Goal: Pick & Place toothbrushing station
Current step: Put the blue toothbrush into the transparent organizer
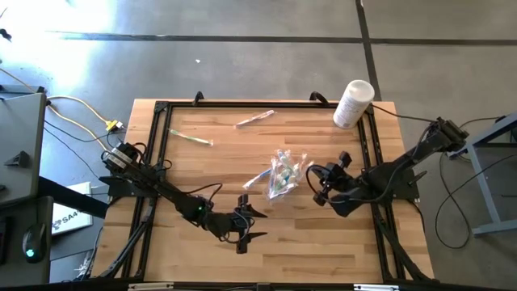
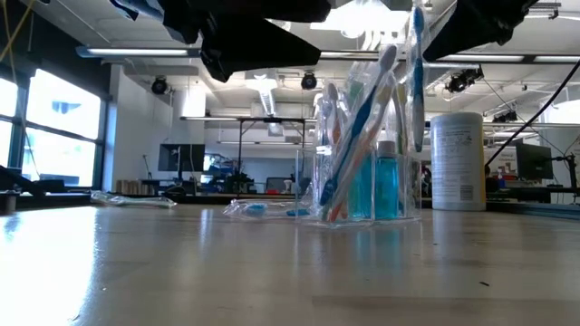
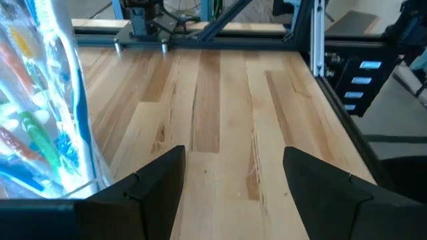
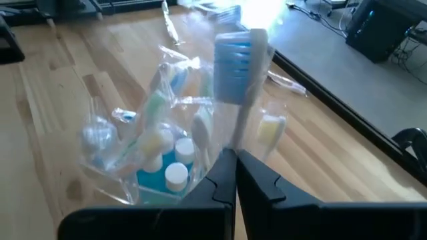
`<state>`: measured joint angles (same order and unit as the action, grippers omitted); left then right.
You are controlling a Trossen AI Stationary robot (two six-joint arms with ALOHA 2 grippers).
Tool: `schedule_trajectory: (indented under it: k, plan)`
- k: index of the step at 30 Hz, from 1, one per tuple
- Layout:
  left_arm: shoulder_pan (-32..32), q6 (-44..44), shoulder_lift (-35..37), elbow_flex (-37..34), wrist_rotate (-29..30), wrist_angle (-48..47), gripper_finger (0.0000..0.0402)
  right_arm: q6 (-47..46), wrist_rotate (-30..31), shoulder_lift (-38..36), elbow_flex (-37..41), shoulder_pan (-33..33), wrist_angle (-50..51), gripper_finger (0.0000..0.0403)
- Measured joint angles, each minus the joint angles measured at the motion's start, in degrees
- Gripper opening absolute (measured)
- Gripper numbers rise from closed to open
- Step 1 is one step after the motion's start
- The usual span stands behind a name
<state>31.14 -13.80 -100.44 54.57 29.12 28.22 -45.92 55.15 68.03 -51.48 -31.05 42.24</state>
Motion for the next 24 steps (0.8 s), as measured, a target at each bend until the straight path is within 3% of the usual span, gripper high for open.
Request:
schedule_trajectory:
  k: [24]
  plan:
    - [0.00,0.00,-0.02,0.00,0.04,-2.78,0.0248,10.33,-3.37,2.34,0.00,9.35,-9.27,0.0002]
